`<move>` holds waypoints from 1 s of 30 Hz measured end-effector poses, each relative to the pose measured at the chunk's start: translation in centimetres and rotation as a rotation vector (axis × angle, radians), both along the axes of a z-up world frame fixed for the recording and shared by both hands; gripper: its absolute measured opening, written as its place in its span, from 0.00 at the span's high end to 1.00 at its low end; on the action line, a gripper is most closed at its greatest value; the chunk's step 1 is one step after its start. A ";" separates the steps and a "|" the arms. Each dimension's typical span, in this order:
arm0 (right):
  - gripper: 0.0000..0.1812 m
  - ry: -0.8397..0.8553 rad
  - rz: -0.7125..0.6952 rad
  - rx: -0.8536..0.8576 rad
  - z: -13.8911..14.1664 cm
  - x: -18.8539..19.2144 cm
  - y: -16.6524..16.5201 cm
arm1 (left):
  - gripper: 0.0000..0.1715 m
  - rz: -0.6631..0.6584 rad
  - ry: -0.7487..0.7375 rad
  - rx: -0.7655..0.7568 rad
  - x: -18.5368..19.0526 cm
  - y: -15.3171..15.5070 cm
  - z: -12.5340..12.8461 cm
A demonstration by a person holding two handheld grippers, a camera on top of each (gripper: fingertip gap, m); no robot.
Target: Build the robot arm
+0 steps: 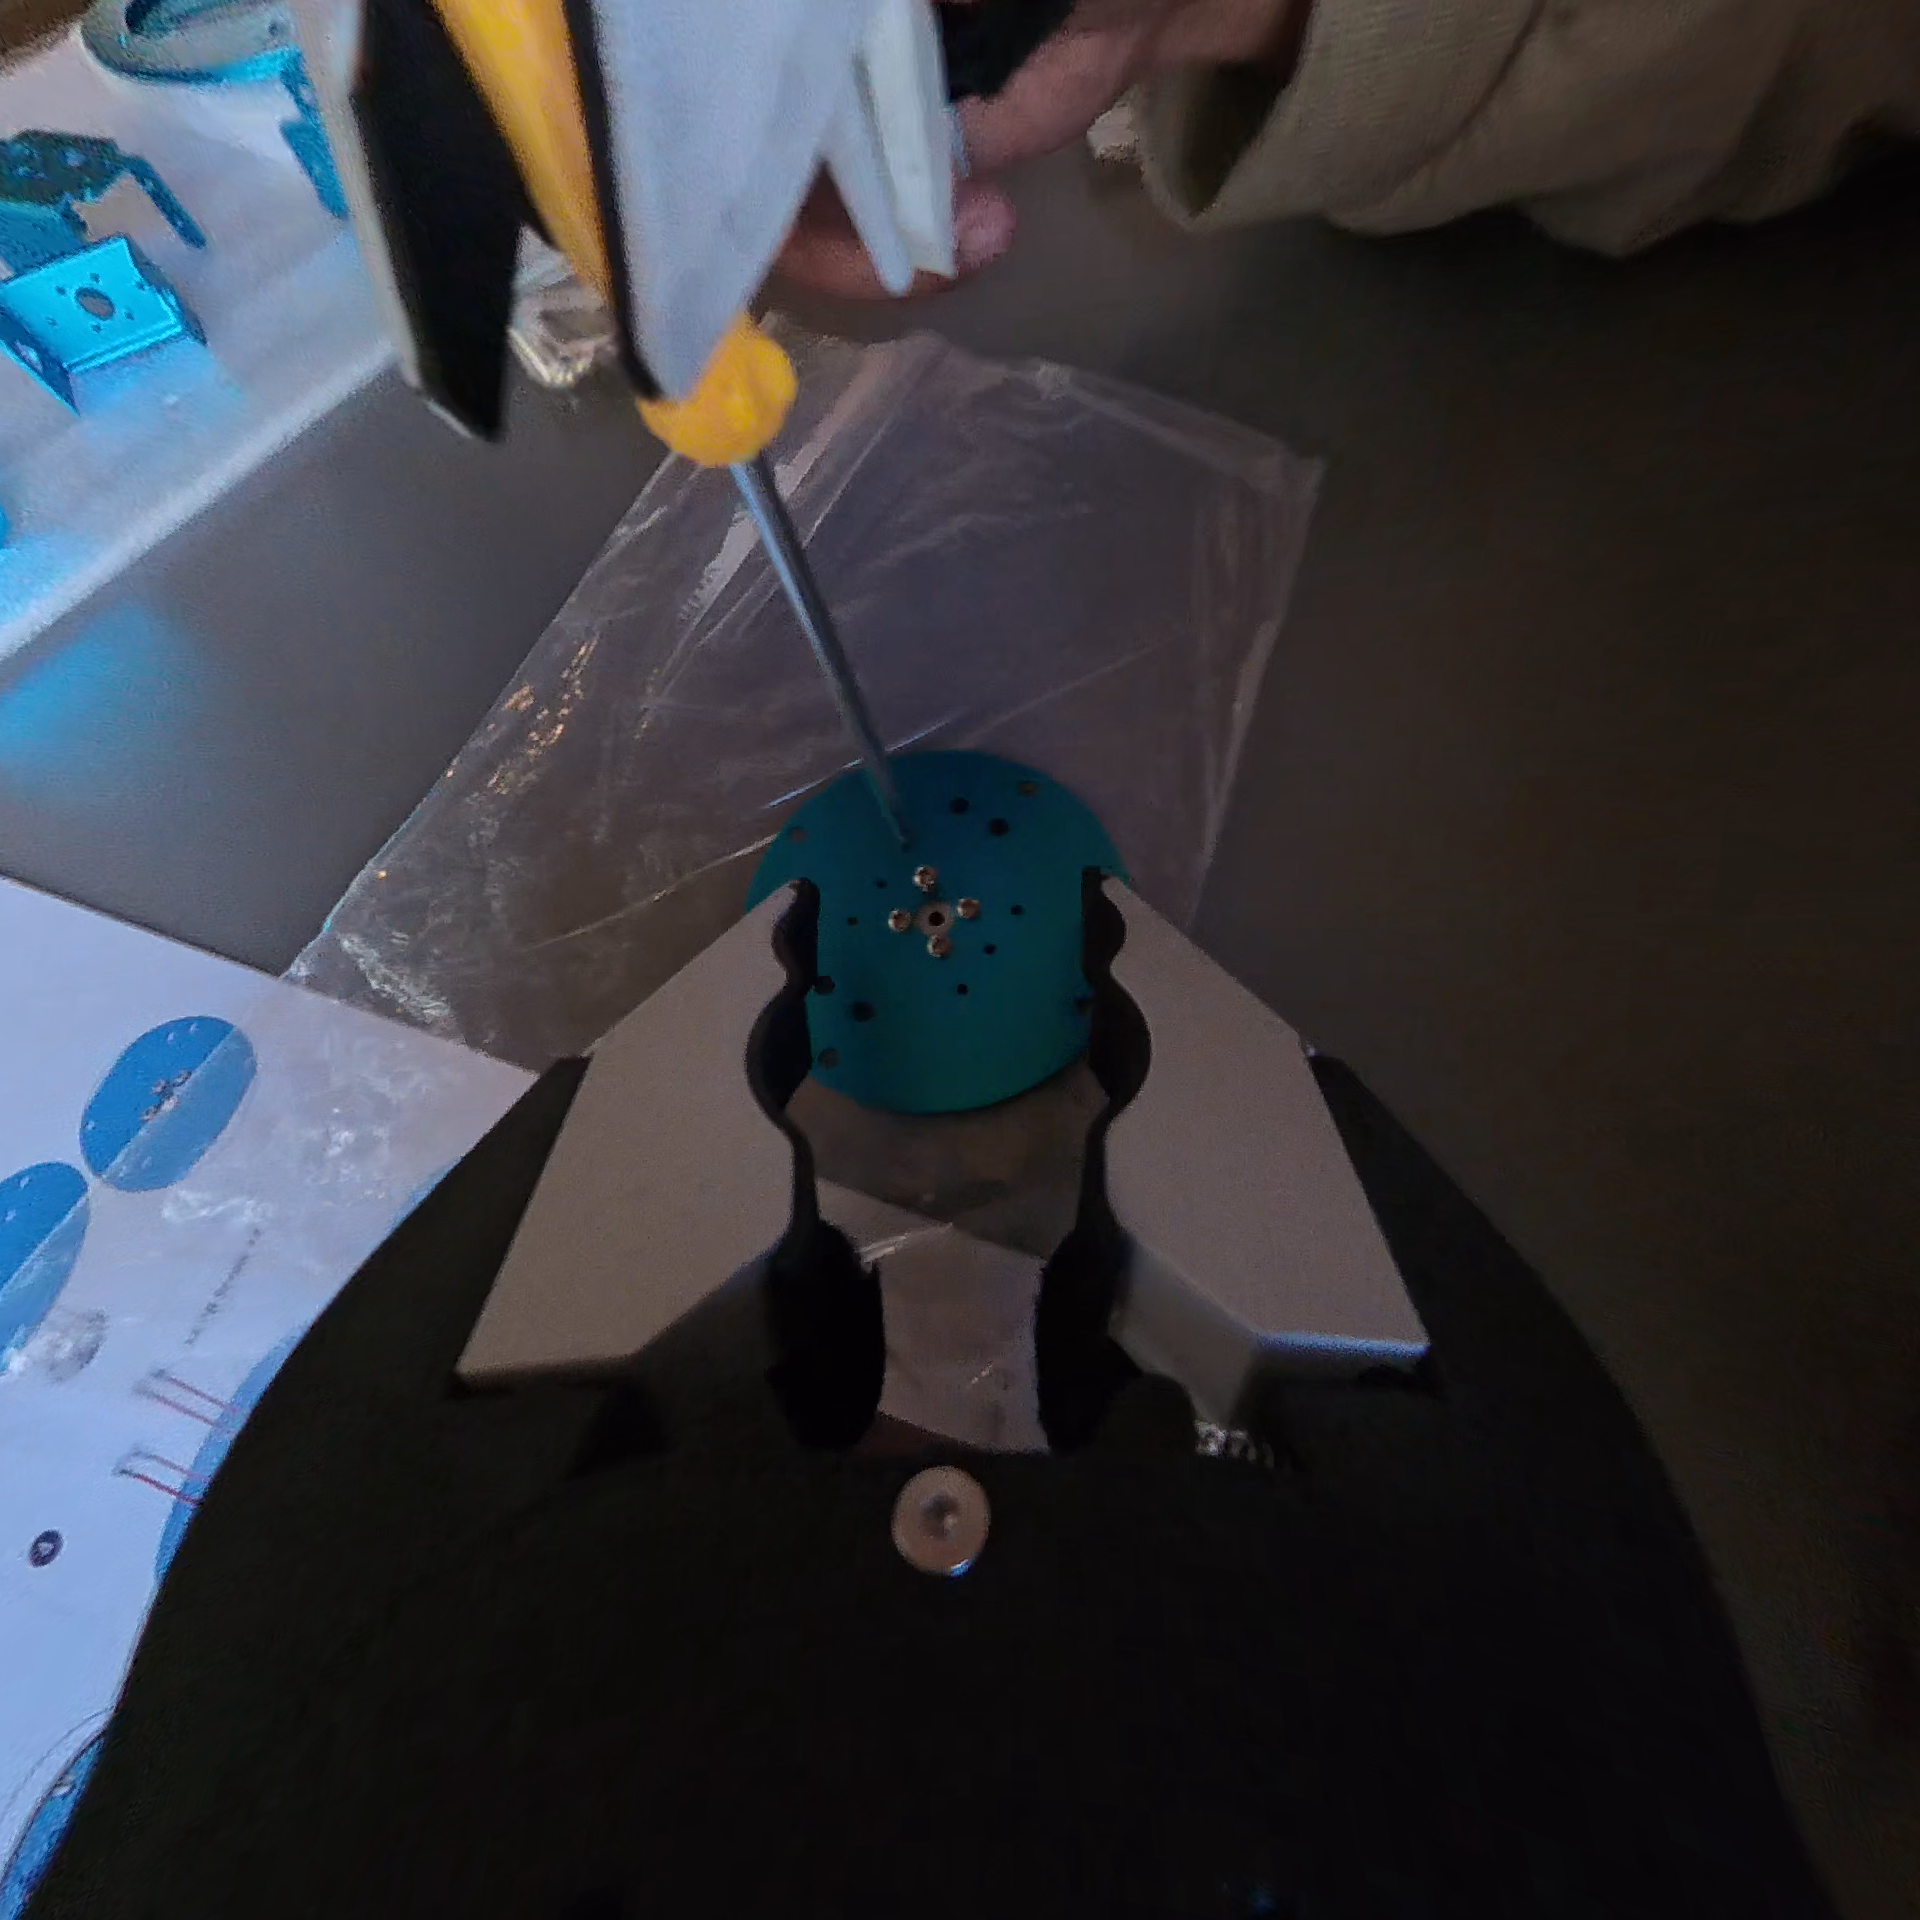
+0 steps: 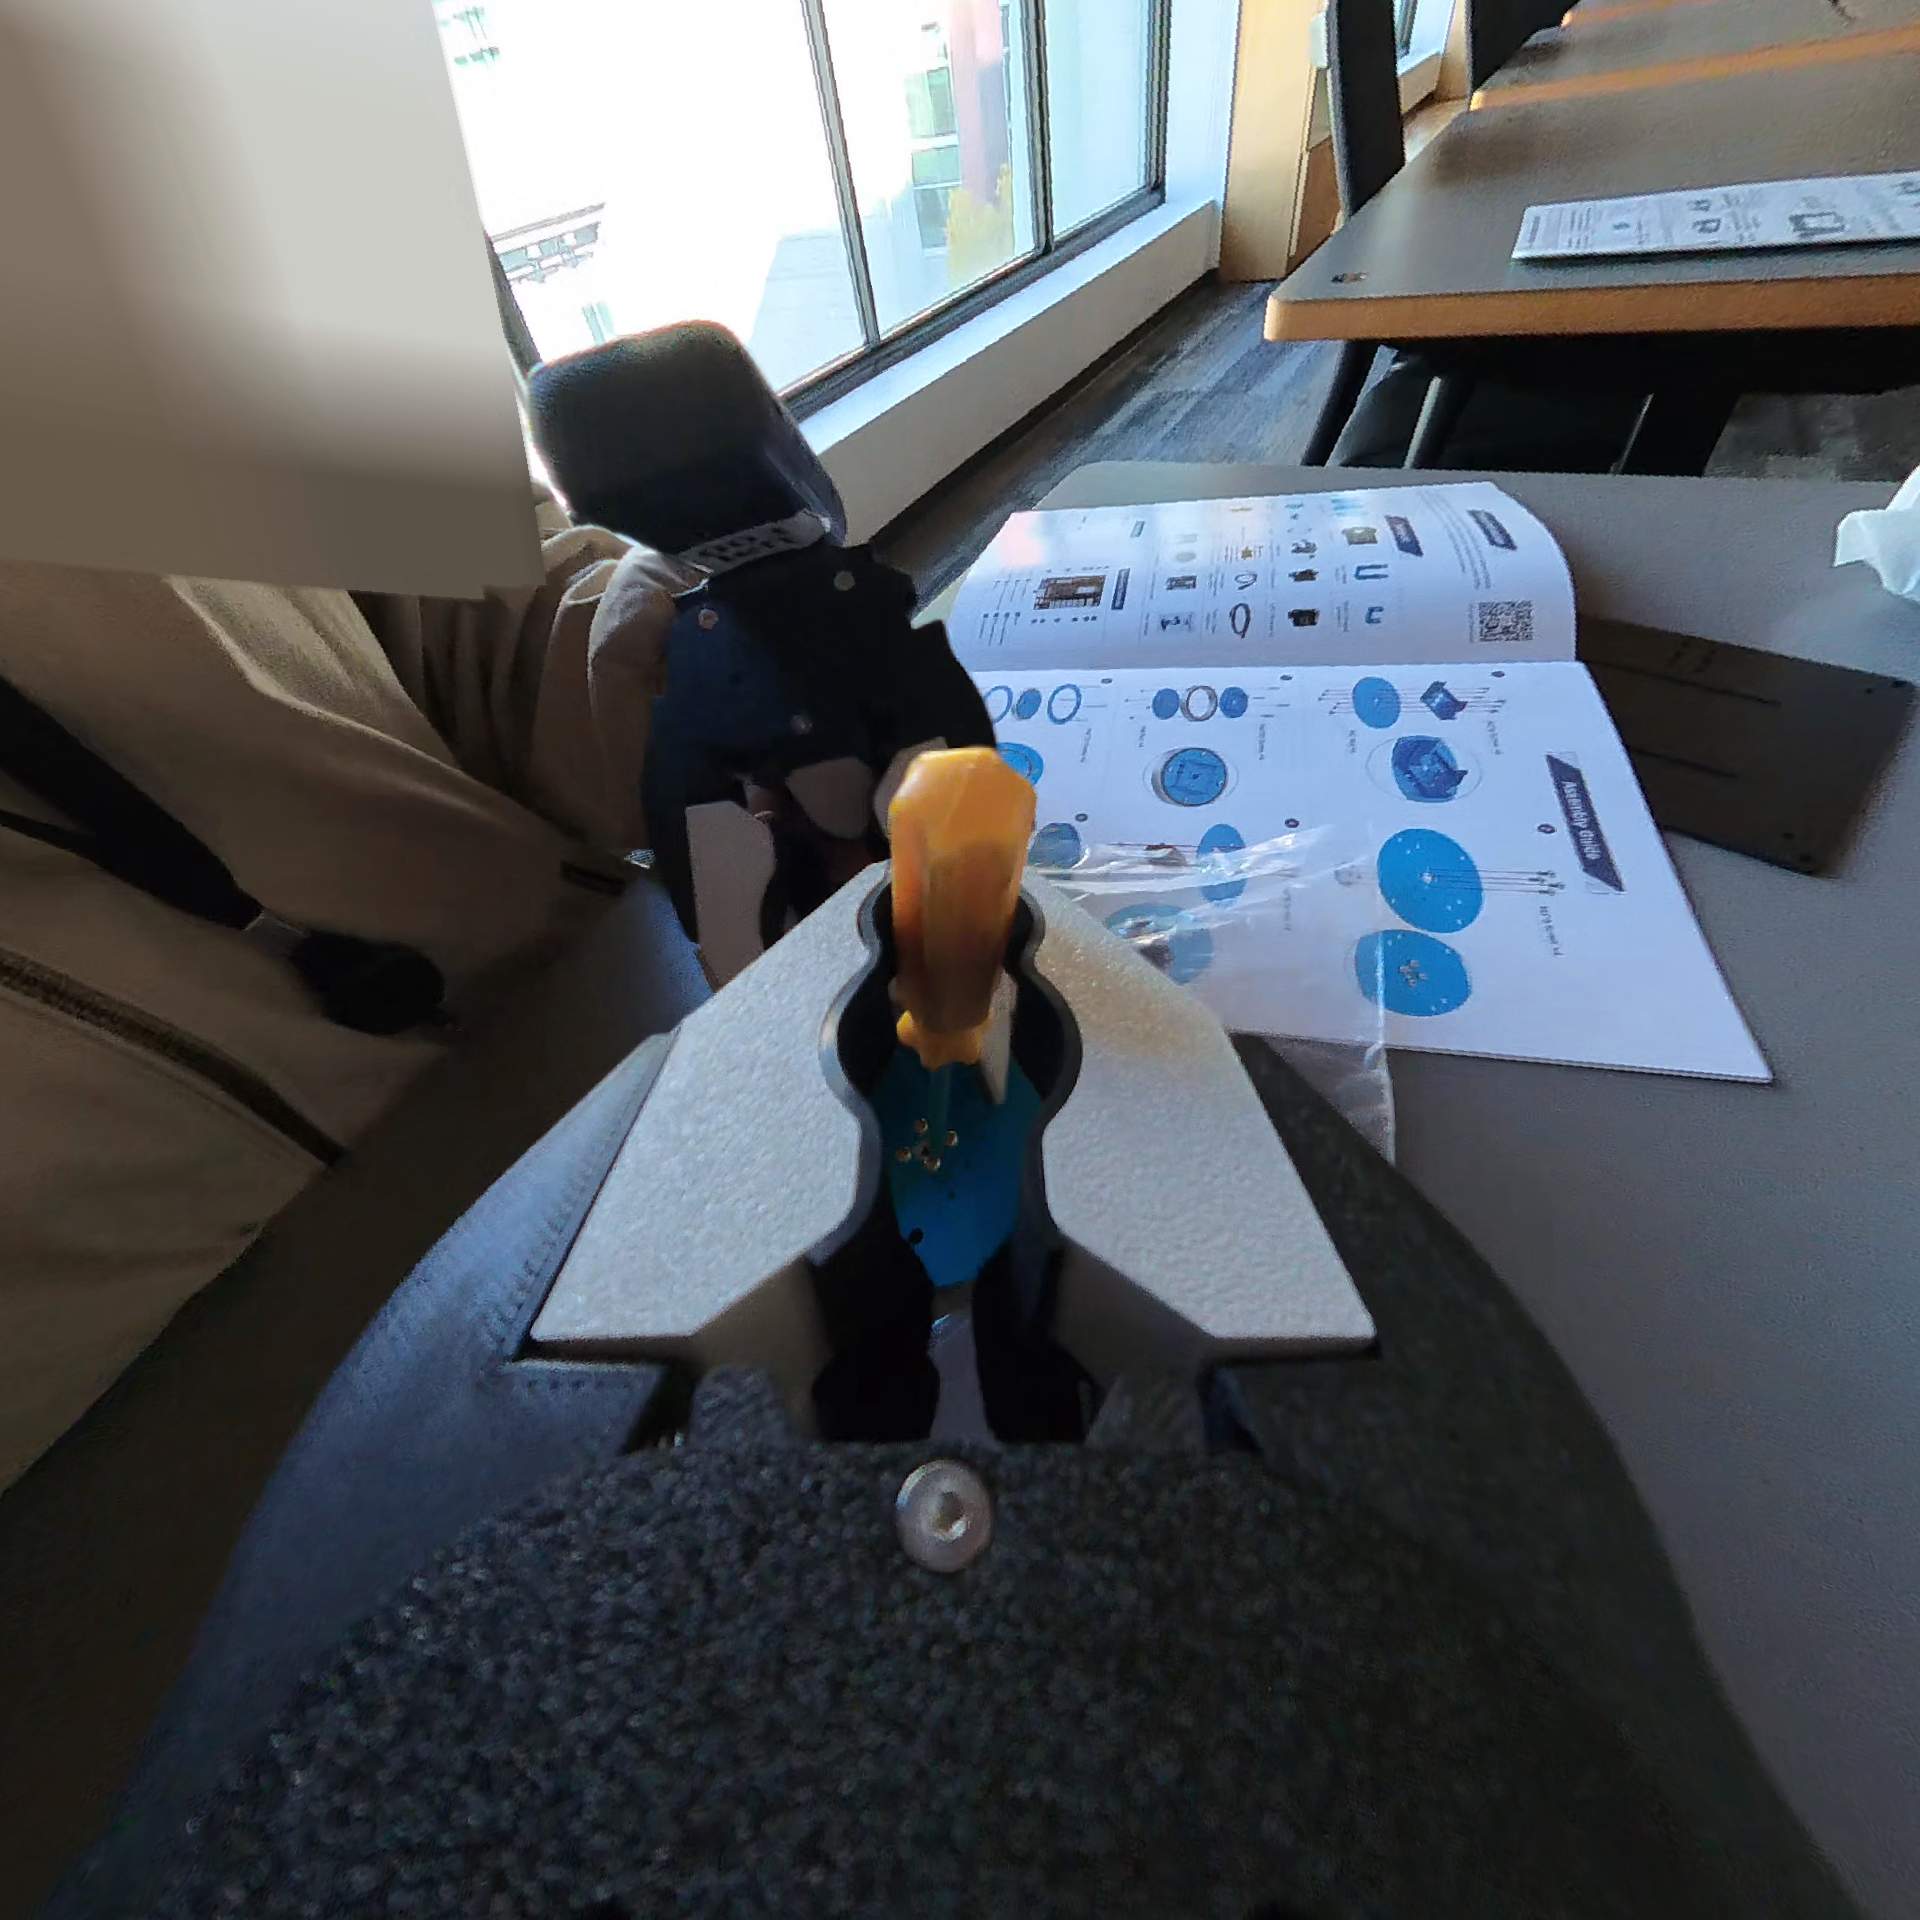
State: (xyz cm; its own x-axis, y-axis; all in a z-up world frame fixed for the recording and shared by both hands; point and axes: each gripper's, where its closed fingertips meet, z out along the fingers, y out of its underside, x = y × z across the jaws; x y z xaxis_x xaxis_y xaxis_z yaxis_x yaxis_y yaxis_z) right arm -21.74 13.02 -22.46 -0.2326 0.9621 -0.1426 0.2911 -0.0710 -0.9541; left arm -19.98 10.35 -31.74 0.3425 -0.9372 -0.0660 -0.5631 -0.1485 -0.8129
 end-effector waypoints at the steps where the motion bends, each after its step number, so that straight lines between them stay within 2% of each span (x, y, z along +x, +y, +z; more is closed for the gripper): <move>1: 0.91 -0.005 0.009 -0.006 -0.3 -0.1 -0.2 | 0.70 0.012 0.004 -0.016 0.1 0.3 -0.2; 5: 0.91 -0.004 0.022 -0.029 -0.5 -0.2 -0.3 | 0.74 0.014 0.016 -0.091 0.2 0.5 -0.7; 13: 0.91 -0.064 0.024 0.013 -1.9 -0.4 -0.5 | 0.74 0.005 0.024 -0.111 0.4 0.4 -1.0; 18: 0.91 -0.041 0.012 0.031 -0.6 -0.1 -0.3 | 0.74 0.007 0.029 -0.099 0.3 0.4 -1.1; 30: 0.91 -0.076 0.021 0.070 -1.1 -0.3 -0.7 | 0.74 0.014 0.031 -0.093 0.4 0.5 -1.1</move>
State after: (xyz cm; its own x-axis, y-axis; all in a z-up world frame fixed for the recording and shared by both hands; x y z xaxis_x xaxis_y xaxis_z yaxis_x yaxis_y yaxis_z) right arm -22.01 12.33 -23.56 -0.2443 0.9652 -0.0935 0.3636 0.0018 -0.9316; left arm -19.62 10.81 -32.82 0.3543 -0.9351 0.0101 -0.5850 -0.2301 -0.7777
